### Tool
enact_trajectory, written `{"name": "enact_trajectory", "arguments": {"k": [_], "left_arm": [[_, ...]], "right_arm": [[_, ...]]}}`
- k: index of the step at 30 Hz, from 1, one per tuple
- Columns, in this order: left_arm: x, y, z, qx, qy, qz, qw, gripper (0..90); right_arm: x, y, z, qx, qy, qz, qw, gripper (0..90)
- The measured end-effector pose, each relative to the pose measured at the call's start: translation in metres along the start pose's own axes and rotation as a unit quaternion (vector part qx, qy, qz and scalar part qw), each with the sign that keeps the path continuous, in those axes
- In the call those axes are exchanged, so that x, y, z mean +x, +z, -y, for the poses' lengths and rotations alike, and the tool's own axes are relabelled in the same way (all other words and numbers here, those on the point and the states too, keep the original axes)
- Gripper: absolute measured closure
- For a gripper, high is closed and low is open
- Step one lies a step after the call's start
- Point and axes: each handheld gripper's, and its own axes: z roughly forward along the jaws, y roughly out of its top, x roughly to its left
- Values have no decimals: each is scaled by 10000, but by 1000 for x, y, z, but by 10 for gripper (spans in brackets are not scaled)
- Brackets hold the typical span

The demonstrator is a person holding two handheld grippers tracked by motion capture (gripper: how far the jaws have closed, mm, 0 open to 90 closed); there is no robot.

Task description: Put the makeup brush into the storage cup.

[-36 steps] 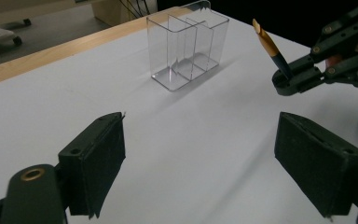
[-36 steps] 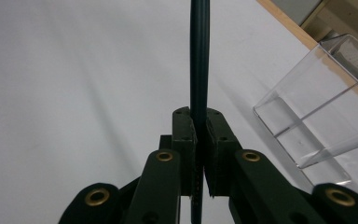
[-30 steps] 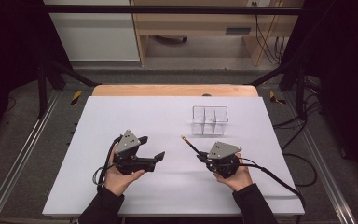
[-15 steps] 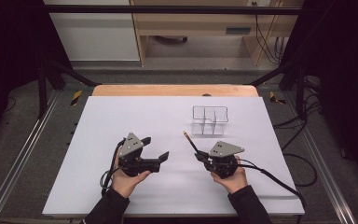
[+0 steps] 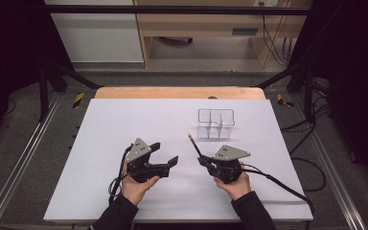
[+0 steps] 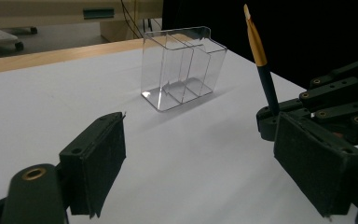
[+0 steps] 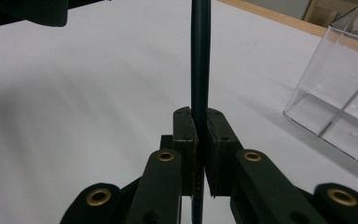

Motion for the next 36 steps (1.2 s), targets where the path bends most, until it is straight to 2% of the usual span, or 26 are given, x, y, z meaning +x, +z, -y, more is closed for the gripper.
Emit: {"name": "enact_trajectory", "arguments": {"k": [8, 16, 22, 36], "left_arm": [[-1, 3, -5, -151, -166, 80, 9997, 169], [-9, 8, -12, -203, -142, 178, 9995, 169], [-14, 14, -18, -264, -213, 273, 9991, 169], [-21, 29, -24, -323, -365, 315, 9983, 196]], "right_arm": [[2, 2, 1, -84, 107, -14, 9999, 843], [3, 3, 1, -128, 204, -27, 9997, 844], [4, 5, 1, -130, 222, -45, 9997, 844], [9, 4, -2, -227, 179, -41, 9996, 843]]}}
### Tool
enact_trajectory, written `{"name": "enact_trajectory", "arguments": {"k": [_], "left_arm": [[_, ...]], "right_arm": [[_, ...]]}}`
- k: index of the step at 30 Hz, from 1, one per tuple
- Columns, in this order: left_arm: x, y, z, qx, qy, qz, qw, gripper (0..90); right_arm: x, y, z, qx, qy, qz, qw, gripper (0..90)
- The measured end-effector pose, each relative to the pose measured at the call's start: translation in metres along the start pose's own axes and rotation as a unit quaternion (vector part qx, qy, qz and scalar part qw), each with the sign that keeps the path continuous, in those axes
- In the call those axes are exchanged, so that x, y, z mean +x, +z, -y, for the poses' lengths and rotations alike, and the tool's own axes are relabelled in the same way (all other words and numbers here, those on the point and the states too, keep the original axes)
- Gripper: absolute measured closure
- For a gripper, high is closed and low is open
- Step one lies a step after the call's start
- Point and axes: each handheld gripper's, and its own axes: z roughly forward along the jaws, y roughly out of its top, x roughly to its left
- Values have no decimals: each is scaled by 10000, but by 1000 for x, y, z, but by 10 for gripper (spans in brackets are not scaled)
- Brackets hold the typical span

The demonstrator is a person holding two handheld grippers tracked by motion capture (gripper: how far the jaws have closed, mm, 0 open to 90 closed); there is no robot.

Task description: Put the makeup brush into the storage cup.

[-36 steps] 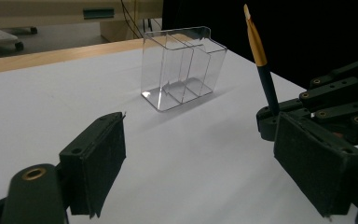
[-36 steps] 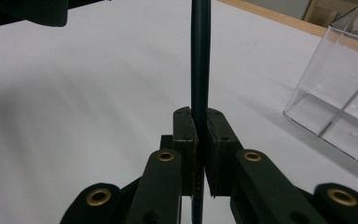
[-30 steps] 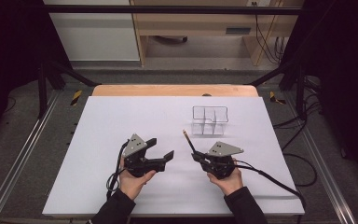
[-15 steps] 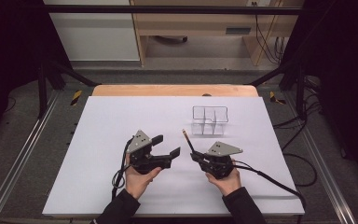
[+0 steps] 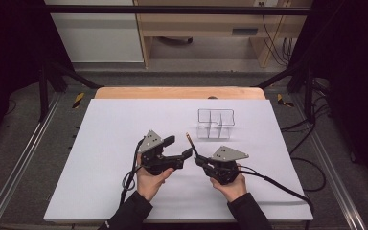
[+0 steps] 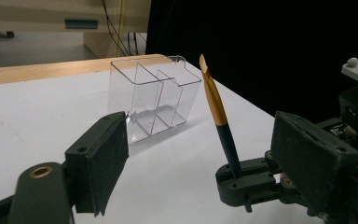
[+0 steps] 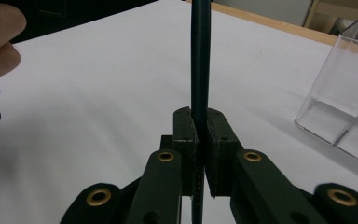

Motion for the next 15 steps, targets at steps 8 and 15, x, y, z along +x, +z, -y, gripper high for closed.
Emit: {"name": "enact_trajectory", "arguments": {"k": [8, 15], "left_arm": [[-4, 10, 4, 28, -136, 24, 9999, 306], [-6, 14, 6, -37, -244, 53, 9997, 437]], "right_arm": [[3, 1, -1, -34, 2, -27, 10000, 844], [4, 2, -1, -40, 43, -50, 10000, 844]]}}
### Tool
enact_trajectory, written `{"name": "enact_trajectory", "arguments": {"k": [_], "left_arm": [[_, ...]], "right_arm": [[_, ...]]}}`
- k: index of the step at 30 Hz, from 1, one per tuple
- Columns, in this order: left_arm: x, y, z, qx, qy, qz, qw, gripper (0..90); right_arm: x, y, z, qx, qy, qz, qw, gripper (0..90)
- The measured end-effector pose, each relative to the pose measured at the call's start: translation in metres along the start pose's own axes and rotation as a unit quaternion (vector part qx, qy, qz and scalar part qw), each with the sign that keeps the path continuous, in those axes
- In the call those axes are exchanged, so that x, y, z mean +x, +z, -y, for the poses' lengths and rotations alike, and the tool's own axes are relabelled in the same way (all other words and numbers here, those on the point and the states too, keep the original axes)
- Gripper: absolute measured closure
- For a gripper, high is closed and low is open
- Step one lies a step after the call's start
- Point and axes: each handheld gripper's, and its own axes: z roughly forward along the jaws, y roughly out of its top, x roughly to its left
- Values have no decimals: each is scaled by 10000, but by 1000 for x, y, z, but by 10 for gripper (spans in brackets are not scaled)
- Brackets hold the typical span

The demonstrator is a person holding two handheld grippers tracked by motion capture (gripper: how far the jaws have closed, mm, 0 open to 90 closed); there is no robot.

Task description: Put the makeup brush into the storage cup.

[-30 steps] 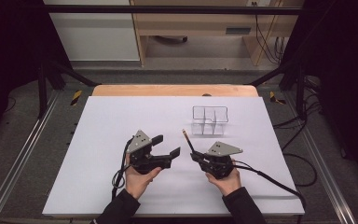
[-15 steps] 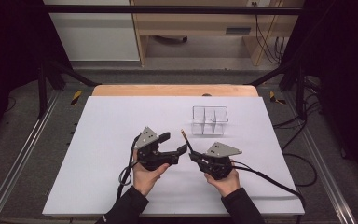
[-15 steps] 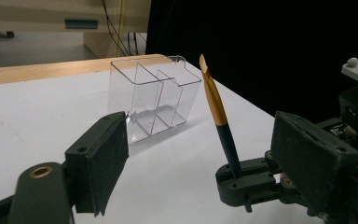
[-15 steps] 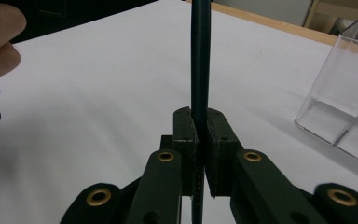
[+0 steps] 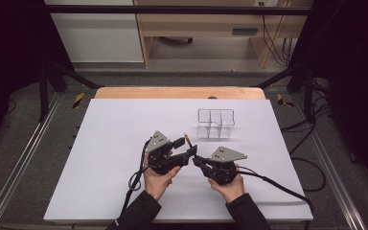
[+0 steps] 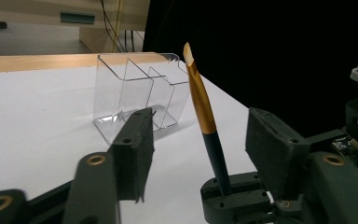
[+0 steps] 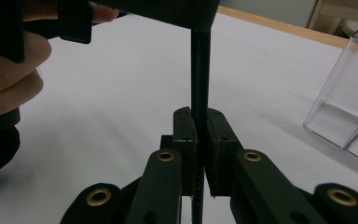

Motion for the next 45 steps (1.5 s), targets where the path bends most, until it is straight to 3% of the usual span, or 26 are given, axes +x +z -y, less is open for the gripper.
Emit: {"name": "enact_trajectory", "arguments": {"k": [8, 26, 39, 44, 45], "left_arm": [[1, 2, 2, -35, -172, 3, 9998, 552], [0, -1, 2, -143, -334, 17, 9993, 750], [-3, -3, 2, -191, -268, 103, 9994, 808], [-6, -3, 3, -213, -199, 161, 9994, 829], [-8, -4, 2, -220, -108, 93, 9997, 830]], "right_arm": [[0, 0, 0, -38, 44, -17, 10000, 844], [1, 2, 1, -24, 36, -28, 10000, 843], [2, 4, 2, -21, 12, -56, 10000, 840], [2, 4, 3, -11, 23, -74, 10000, 836], [2, 4, 2, -12, 37, -72, 10000, 823]]}}
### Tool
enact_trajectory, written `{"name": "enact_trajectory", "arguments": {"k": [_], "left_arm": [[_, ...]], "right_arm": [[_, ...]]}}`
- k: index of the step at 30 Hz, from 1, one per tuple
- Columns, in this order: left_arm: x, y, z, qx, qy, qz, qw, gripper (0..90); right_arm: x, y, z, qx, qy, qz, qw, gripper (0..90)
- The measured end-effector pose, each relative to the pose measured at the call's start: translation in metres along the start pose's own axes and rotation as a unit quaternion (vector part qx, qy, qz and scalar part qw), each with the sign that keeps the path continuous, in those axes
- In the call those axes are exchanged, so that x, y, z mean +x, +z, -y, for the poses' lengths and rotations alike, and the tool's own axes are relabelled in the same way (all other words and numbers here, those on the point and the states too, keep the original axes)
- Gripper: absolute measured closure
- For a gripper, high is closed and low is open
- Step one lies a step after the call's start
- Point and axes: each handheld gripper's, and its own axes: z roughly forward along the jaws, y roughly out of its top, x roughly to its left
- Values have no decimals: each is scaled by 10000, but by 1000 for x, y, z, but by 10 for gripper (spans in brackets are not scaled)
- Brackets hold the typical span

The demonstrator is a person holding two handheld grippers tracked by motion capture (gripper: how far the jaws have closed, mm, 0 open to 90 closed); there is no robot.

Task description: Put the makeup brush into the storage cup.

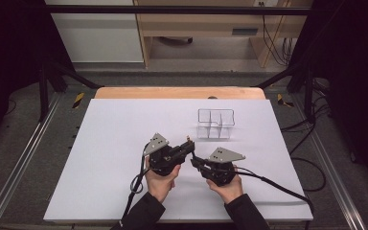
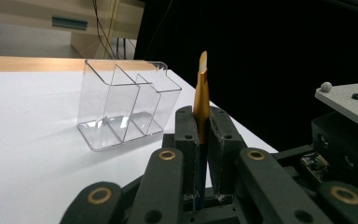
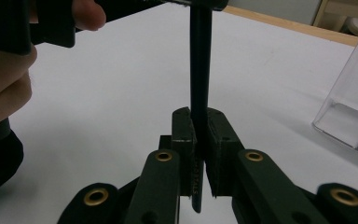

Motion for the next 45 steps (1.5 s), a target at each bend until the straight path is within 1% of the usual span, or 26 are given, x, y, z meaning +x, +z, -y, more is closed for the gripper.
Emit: {"name": "enact_trajectory", "arguments": {"k": [3, 4, 6, 9, 10, 13, 17, 24, 30, 31, 40, 45], "left_arm": [[-1, 0, -1, 35, 29, 17, 10000, 831], [-1, -1, -1, 44, 91, -16, 9999, 831], [-2, -1, -2, 71, 178, -90, 9998, 831], [-2, -1, -2, 140, 253, -135, 9995, 831], [-2, -1, -2, 169, 270, -147, 9994, 831], [-5, 2, 1, 264, 386, -169, 9988, 831], [-9, 5, 3, 341, 483, -145, 9981, 831], [-12, 8, 6, 418, 565, -127, 9974, 831], [-14, 9, 7, 437, 567, -91, 9974, 831], [-14, 9, 7, 445, 579, -97, 9973, 831], [-13, 8, 6, 436, 582, -71, 9973, 824], [-11, 6, 4, 437, 620, -123, 9970, 733]], "right_arm": [[0, -1, 0, -9, 3, 4, 10000, 797], [0, -1, -1, -15, 14, 31, 10000, 746], [0, -1, -1, -26, 25, 80, 10000, 691], [-1, -2, -2, -82, 28, 117, 9999, 621], [-1, -2, -3, -103, 53, 117, 9999, 619], [-1, -5, -5, -149, 54, 117, 9998, 640], [-1, -7, -6, -177, 60, 93, 9998, 683], [-1, -9, -7, -239, 100, 47, 9997, 752], [-1, -9, -7, -262, 139, 32, 9996, 799], [0, -9, -7, -277, 140, 13, 9995, 820], [0, -10, -7, -321, 177, -7, 9993, 829], [0, -10, -8, -331, 174, -19, 9993, 829]]}}
